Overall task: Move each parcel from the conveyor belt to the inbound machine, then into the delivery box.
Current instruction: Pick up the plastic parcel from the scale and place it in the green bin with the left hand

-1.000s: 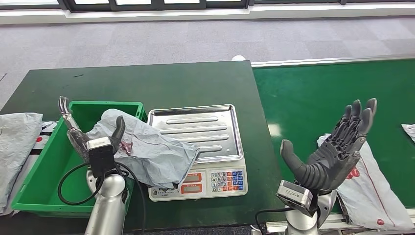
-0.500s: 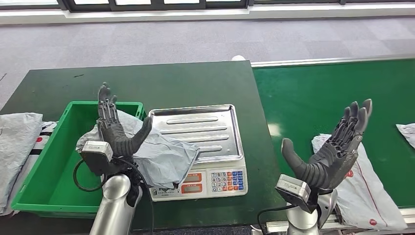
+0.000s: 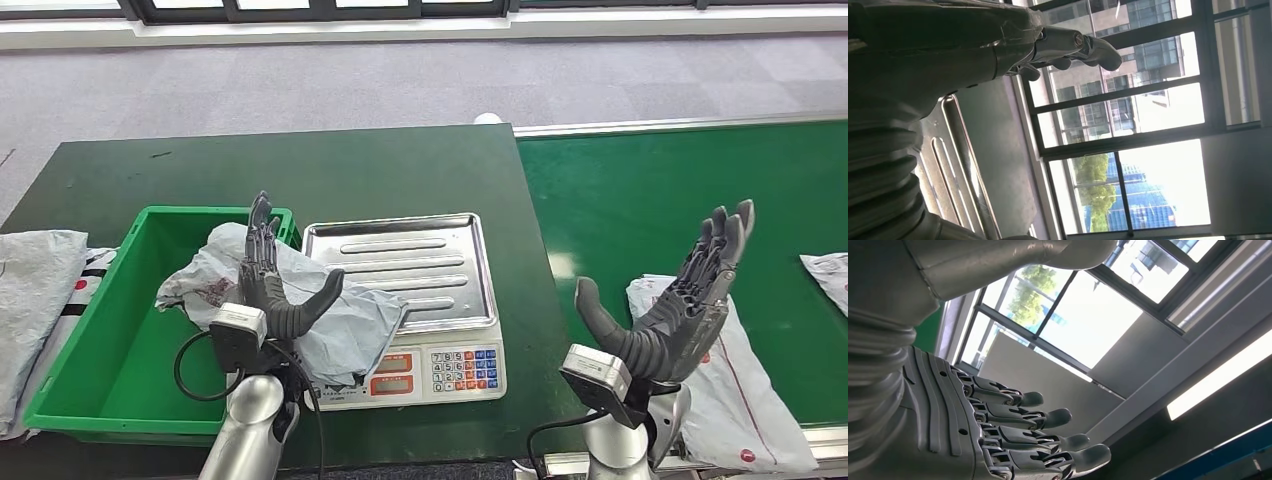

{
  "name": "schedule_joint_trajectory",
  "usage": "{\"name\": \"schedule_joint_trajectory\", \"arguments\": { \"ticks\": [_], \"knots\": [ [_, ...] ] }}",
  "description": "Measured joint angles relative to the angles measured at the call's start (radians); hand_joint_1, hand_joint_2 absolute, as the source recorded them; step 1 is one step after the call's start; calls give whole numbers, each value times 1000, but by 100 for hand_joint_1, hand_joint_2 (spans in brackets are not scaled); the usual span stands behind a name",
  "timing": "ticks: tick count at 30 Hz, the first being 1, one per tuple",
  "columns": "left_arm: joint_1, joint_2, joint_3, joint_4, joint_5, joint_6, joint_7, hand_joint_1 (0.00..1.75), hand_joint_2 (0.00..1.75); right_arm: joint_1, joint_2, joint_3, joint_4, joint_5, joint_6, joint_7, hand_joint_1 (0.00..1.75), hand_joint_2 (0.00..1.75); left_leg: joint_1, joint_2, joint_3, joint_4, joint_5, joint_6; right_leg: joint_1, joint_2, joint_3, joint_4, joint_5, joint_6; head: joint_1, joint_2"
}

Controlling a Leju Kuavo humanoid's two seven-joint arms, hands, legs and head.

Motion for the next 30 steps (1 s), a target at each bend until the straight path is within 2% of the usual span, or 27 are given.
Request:
{"name": "schedule_joint_trajectory", "arguments": {
  "ticks": [8, 11, 17, 24, 30],
  "knots": [
    [0, 0, 0, 35, -13, 15, 0, 0, 175, 1, 0, -4, 0, 5, 0, 1, 0, 175, 0, 0, 0, 0, 0, 0, 0, 0, 0, 0, 0, 0, 0, 0],
    [0, -1, 3, 47, -68, 73, 11, 0, 175, 2, 0, -4, -5, 12, 0, 17, 0, 175, 0, 0, 0, 0, 0, 0, 0, 0, 0, 0, 0, 0, 0, 0],
    [-7, -4, 45, 132, -319, 290, 124, 0, 175, 8, 0, -5, -39, 35, 0, 56, 0, 175, 0, 0, 0, 0, 0, 0, 0, 0, 0, 0, 0, 0, 0, 0],
    [-9, 8, 105, 262, -508, 401, 241, 0, 175, 13, 0, -5, -47, 30, 0, 55, 0, 175, 0, 0, 0, 0, 0, 0, 0, 0, 0, 0, 0, 0, 0, 0],
    [-25, 12, 122, 340, -677, 442, 354, 0, 175, 13, 0, -5, -47, 42, 0, 74, 0, 175, 0, 0, 1, 0, 0, 0, 0, 0, 2, 0, 0, 0, 0, 0]
  ]
}}
